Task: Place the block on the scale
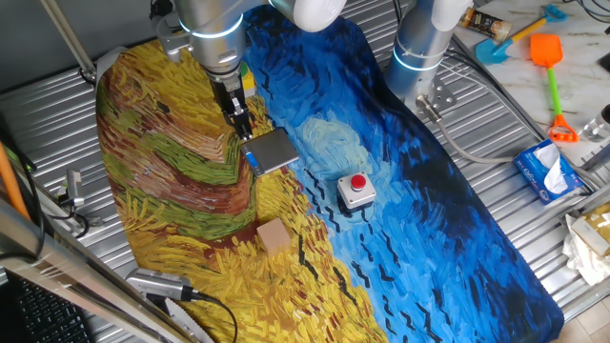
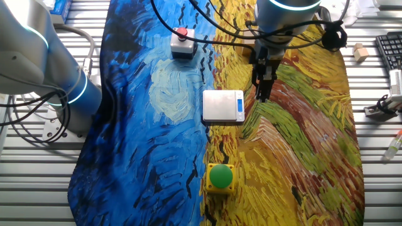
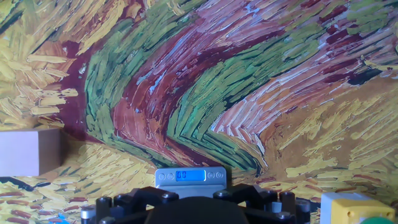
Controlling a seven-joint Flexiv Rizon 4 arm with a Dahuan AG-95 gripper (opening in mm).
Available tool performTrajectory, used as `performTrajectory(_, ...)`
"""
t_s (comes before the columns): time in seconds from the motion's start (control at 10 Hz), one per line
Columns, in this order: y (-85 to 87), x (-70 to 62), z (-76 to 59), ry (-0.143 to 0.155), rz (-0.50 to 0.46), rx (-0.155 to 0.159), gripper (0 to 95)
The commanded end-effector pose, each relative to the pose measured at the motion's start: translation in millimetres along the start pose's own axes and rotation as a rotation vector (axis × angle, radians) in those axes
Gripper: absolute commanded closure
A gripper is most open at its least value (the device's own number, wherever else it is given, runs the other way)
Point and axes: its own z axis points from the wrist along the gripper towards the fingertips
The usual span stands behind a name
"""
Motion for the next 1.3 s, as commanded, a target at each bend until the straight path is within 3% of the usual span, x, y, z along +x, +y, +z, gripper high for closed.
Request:
performTrajectory(0.1, -0.1, 0.0, 0.2, -0.056, -0.257, -0.092, 95.0)
performTrajectory(0.2, 0.0, 0.0, 0.1, -0.042, -0.252, -0.062, 95.0)
performTrajectory(0.5, -0.1, 0.0, 0.5, -0.017, -0.301, -0.081, 95.0)
performTrajectory(0.6, -0.1, 0.0, 0.5, 0.013, -0.310, -0.071, 95.0)
performTrajectory(0.9, 0.1, -0.1, 0.8, 0.024, -0.298, -0.019, 95.0)
performTrajectory(1.3, 1.2, -0.8, 3.4, 0.024, -0.296, -0.026, 95.0)
